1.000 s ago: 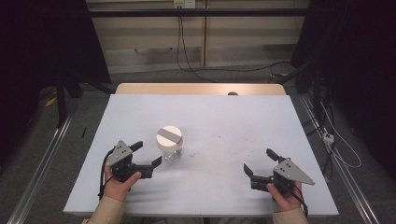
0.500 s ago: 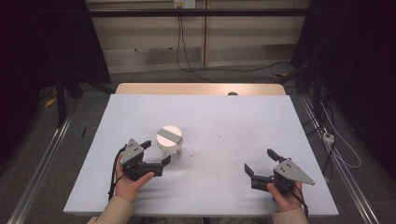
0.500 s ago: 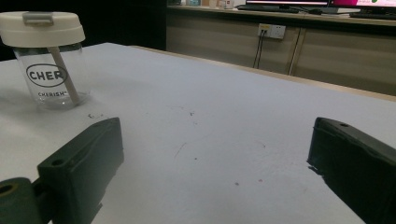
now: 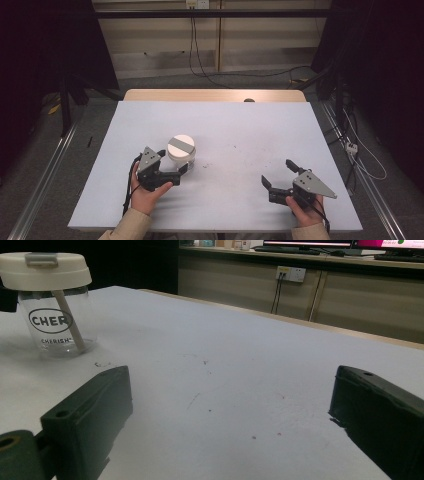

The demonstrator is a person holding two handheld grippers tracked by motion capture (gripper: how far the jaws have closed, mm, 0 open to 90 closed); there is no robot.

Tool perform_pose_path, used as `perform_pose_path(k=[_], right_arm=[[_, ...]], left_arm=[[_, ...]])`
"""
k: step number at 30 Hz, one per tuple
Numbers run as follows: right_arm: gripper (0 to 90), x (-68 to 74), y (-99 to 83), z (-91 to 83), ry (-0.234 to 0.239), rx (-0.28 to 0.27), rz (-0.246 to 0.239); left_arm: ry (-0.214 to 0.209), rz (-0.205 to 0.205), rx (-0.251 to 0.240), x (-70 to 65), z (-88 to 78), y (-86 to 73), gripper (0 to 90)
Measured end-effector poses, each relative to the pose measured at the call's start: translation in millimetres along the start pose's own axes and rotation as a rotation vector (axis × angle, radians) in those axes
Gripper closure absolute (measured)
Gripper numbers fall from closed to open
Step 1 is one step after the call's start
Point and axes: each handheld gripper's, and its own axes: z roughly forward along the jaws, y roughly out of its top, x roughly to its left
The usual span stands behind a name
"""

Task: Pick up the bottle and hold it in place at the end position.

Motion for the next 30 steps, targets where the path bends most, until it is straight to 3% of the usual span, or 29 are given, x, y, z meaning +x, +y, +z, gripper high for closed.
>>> perform_pose_path(k=[30], right_arm=[[3.4,-0.2,0.1,-0.5,0.005,-0.008,0.007]], left_arm=[[0.082,-0.019,0.014,-12.7,32.5,1.9,7.0]])
